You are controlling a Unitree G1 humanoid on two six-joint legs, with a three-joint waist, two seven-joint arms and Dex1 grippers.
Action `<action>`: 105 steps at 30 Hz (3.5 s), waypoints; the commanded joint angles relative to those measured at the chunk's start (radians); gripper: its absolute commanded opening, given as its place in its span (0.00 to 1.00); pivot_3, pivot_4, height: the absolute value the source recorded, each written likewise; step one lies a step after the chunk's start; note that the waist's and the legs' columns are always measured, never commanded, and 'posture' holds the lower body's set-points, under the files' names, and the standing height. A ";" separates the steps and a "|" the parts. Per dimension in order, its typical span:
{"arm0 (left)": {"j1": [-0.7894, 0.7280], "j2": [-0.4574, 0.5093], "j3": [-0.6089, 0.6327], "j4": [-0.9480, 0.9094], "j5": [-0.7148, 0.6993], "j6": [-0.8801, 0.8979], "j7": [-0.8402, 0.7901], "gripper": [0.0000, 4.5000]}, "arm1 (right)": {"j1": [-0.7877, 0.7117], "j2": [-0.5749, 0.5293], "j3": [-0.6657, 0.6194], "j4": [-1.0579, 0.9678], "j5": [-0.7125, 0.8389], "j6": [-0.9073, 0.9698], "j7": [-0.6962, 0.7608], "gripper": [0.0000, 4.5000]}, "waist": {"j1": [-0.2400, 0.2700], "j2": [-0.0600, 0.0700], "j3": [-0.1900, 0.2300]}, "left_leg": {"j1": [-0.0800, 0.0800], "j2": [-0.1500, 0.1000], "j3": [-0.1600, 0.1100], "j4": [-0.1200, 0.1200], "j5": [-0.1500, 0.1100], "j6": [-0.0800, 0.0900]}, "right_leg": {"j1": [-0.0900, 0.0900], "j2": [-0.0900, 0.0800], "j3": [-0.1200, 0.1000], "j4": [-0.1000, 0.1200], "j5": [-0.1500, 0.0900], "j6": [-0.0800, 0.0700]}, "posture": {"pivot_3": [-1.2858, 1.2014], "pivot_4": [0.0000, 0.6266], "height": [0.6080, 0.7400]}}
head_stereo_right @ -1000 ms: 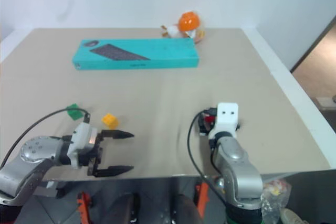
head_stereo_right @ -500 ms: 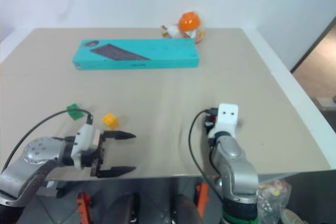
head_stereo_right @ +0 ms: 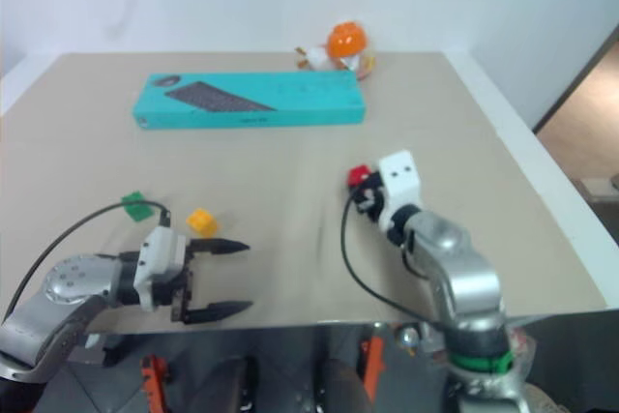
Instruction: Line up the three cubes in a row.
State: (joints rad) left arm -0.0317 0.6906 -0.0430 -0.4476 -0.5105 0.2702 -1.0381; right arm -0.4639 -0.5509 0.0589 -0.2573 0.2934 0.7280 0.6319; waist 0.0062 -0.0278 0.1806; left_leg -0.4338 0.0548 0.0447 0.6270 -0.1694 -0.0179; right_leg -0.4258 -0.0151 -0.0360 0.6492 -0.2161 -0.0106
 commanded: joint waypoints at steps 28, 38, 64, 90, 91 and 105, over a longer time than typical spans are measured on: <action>0.085 -0.045 0.049 -0.094 0.035 0.003 0.180 1.00 | -0.438 0.085 0.274 0.834 -0.215 -0.678 0.729 0.27 | 0.001 0.000 0.000 | 0.003 0.006 0.008 0.000 0.000 0.000 | -0.001 0.005 0.004 0.000 0.005 -0.002 | 0.52 0.24 1.00; 0.080 -0.078 0.080 -0.055 0.088 -0.029 0.259 1.00 | -0.444 0.097 0.269 0.866 -0.231 -0.708 0.736 0.27 | 0.001 0.000 0.000 | 0.004 0.009 0.008 0.000 0.000 0.000 | -0.002 0.009 0.005 0.000 0.008 -0.001 | 0.52 0.24 1.00; 0.175 -0.222 0.274 -0.068 0.172 -0.081 0.544 1.00 | -0.290 0.007 0.129 0.276 -0.056 -0.370 0.654 0.99 | 0.002 0.000 0.000 | 0.004 0.010 0.009 -0.001 -0.001 -0.001 | -0.004 0.009 0.006 0.001 0.008 -0.002 | 0.52 0.24 1.00; 0.054 -0.488 0.351 0.043 0.299 0.080 1.037 1.00 | -0.252 -0.019 0.141 0.188 -0.043 -0.385 0.565 0.99 | 0.002 -0.003 -0.001 | 0.003 0.010 0.010 0.002 -0.001 -0.001 | -0.004 0.009 0.006 0.001 0.011 -0.001 | 0.52 0.24 1.00; 0.047 -0.488 0.342 0.047 0.306 0.082 1.038 1.00 | -0.253 -0.020 0.141 0.189 -0.042 -0.386 0.563 0.99 | 0.002 -0.003 -0.001 | 0.003 0.010 0.010 0.002 -0.001 -0.001 | -0.004 0.009 0.006 0.001 0.011 -0.001 | 0.52 0.24 1.00; -0.049 -0.526 0.326 0.135 0.349 0.126 1.105 1.00 | -0.261 -0.024 0.139 0.188 -0.042 -0.385 0.544 0.99 | 0.002 -0.003 -0.001 | 0.003 0.010 0.010 0.003 -0.001 -0.001 | -0.004 0.009 0.006 0.001 0.011 0.000 | 0.52 0.24 1.00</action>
State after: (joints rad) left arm -0.0654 0.1645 0.2725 -0.3009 -0.1728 0.3987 0.0515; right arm -0.7012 -0.5649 0.2196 -0.0526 0.2475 0.3505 1.1792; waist 0.0078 -0.0308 0.1798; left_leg -0.4308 0.0650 0.0544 0.6297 -0.1699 -0.0187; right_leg -0.4296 -0.0057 -0.0294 0.6504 -0.2047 -0.0107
